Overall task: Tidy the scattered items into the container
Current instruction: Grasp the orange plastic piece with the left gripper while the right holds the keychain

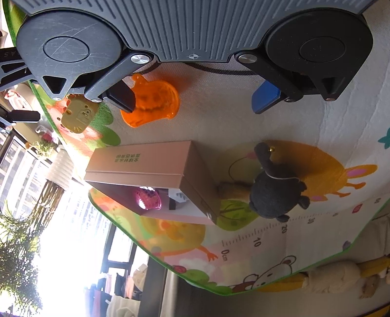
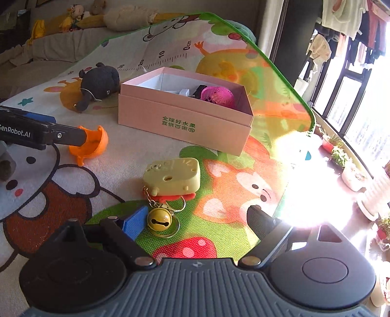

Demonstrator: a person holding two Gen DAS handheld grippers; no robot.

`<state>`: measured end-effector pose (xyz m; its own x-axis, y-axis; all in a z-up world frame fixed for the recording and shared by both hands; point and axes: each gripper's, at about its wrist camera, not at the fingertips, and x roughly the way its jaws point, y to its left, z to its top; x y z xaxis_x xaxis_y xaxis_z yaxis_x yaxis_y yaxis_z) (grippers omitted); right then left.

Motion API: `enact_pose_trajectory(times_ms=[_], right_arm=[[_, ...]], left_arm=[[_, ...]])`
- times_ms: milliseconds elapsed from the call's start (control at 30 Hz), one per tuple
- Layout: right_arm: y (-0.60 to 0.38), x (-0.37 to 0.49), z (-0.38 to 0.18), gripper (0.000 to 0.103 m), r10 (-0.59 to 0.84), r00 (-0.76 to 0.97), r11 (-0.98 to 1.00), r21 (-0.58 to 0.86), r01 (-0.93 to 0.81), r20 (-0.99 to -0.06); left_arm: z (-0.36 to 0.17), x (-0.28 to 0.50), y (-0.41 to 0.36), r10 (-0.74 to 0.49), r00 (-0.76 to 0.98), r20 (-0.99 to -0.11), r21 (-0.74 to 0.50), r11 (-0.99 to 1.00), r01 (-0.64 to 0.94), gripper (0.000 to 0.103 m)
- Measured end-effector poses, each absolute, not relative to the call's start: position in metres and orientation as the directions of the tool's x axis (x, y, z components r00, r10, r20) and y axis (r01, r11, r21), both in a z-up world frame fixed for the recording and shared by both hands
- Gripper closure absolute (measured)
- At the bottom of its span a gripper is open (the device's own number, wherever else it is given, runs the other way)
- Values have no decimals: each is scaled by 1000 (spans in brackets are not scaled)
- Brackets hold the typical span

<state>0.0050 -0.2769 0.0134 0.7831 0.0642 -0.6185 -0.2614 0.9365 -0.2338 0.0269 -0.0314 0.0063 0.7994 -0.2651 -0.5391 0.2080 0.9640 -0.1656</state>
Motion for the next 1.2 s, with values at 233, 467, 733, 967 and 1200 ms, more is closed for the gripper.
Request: enact_pose_trajectory(times_ms=[233, 467, 733, 967, 1200], right_arm=[[-272, 2, 24, 15, 171, 799, 927, -180, -328, -576], [-254, 23, 19, 17, 218, 798, 866, -265, -424, -562], [-260, 31, 17, 45, 243, 764, 886, -185, -426, -598], [-283, 3, 40, 45, 258, 808, 916, -132, -380, -530], [-292, -10, 55, 45, 283, 821, 925, -84, -370, -496]], left_arm=[[5, 27, -31, -260, 798, -544, -168, 965, 201, 0], [7, 23, -29, -276, 807, -523, -181, 960, 212, 0], [10, 15, -59, -262, 772, -579, -68, 959, 274, 0], [11, 33, -87, -223, 748, -626, -55, 969, 242, 0], [7, 44, -100, -188, 753, -630, -6, 971, 238, 6]])
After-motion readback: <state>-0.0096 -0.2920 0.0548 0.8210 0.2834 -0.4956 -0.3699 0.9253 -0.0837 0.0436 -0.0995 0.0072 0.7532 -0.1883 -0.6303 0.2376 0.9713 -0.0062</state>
